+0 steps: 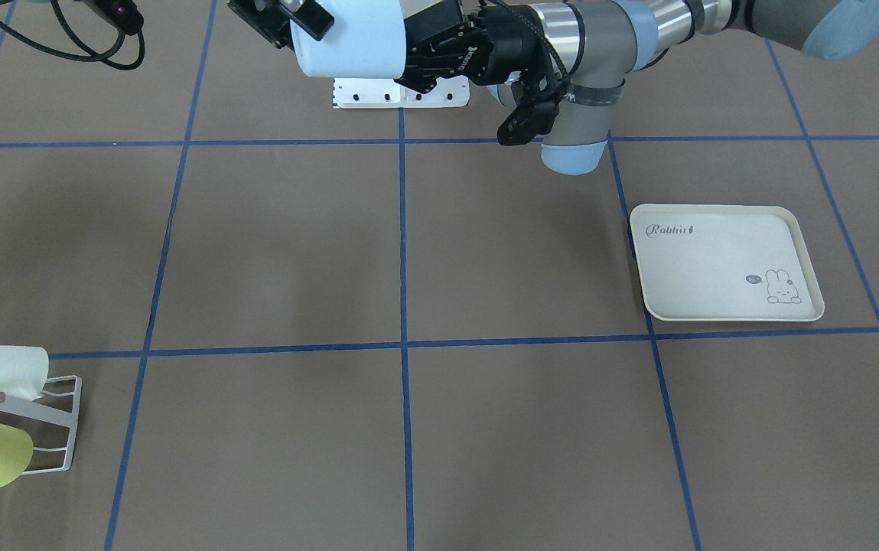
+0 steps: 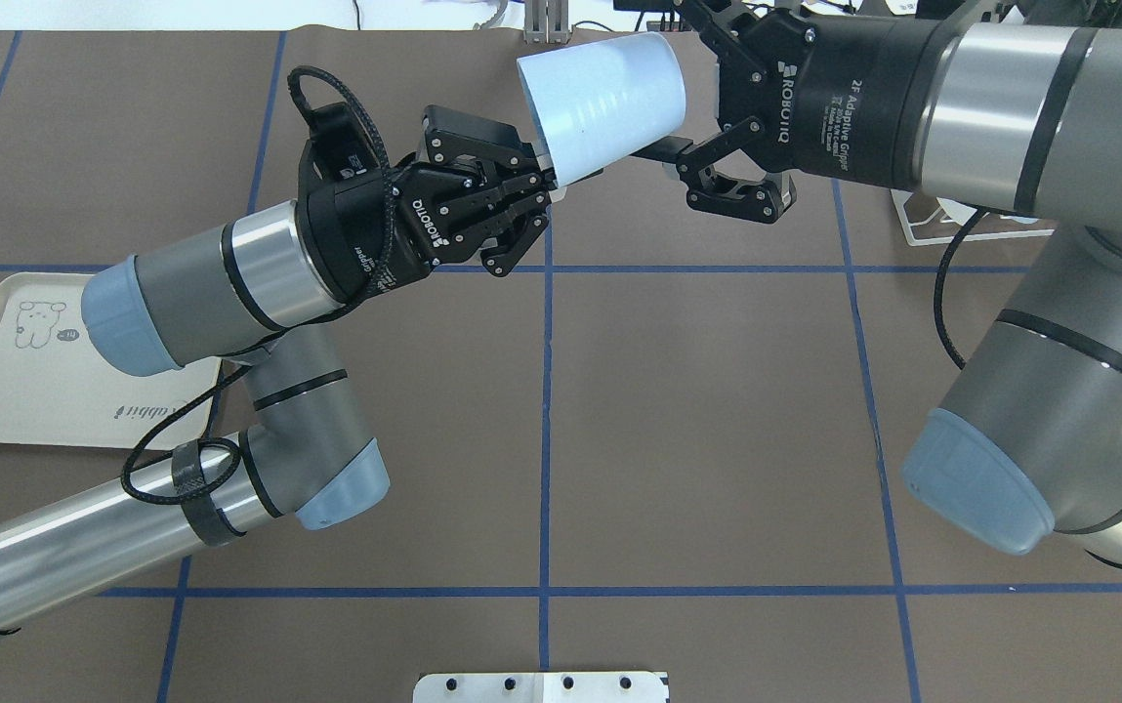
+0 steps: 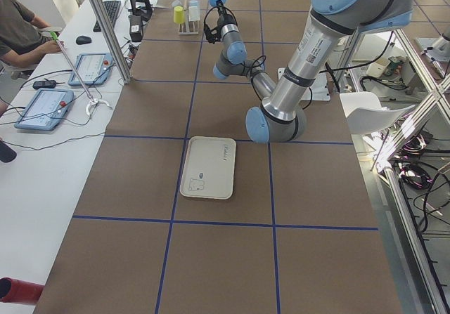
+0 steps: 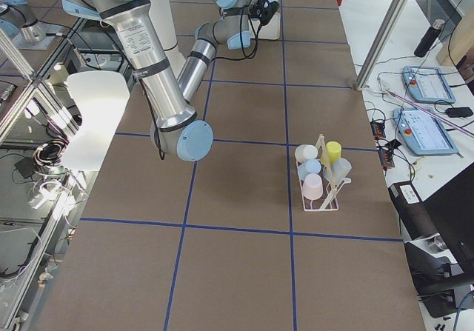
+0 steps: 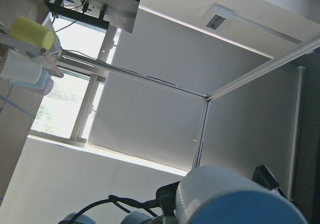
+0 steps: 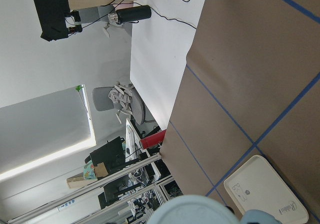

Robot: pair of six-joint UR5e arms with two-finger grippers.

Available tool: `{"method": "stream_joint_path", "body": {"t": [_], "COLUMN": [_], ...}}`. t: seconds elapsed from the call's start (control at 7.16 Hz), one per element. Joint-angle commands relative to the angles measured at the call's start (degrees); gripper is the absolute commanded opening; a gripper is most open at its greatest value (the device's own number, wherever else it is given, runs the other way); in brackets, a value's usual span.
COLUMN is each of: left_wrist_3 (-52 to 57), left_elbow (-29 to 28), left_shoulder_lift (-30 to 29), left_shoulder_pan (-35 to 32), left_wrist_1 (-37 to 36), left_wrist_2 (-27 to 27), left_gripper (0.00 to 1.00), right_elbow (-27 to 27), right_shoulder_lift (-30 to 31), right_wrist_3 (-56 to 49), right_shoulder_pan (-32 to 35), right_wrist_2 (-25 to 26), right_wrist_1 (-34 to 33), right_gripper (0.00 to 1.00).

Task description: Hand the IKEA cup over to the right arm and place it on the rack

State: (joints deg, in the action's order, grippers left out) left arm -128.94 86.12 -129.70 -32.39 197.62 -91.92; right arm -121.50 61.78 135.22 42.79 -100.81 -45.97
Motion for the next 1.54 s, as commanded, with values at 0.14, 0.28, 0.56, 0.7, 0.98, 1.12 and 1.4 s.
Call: {"method": "stream_joint_path", "body": {"t": [0.14, 0.28, 0.56, 0.7, 0.98, 1.12, 1.4], "left_wrist_3": [-0.1, -0.1, -0.8, -0.9, -0.8, -0.6, -0.1], "left_elbow": [0.0, 0.0, 0.2, 0.3, 0.7, 0.7, 0.7], "left_shoulder_lift": [-0.1, -0.1, -0.2, -0.3, -0.3, -0.2, 0.1], "left_shoulder_pan": [-0.1, -0.1, -0.7, -0.7, -0.8, -0.9, -1.2], "left_wrist_1": [0.0, 0.0, 0.0, -0.1, -0.8, -0.8, -0.7], "left_wrist_2": [0.0, 0.0, -0.1, -0.1, -0.1, -0.2, -0.4], "left_gripper": [0.00, 0.21, 0.59, 0.59, 0.62, 0.62, 0.62], "right_elbow": [-0.8, -0.8, -1.2, -1.2, -1.6, -3.1, -4.7], "right_shoulder_lift": [0.4, 0.4, 0.4, 0.4, 0.5, 1.9, 6.8], "right_wrist_3": [0.0, 0.0, 0.0, 0.0, 0.0, -0.1, -1.2], "right_shoulder_pan": [-0.1, -0.1, -0.1, -0.1, -0.1, 0.0, 2.0], "right_wrist_2": [-0.1, -0.2, -0.1, -0.2, -0.2, -0.4, -0.8], "right_wrist_1": [-0.1, -0.1, -0.1, -0.1, -0.1, -0.1, -0.1], "right_gripper": [0.00, 0.00, 0.00, 0.00, 0.00, 0.00, 0.00]}}
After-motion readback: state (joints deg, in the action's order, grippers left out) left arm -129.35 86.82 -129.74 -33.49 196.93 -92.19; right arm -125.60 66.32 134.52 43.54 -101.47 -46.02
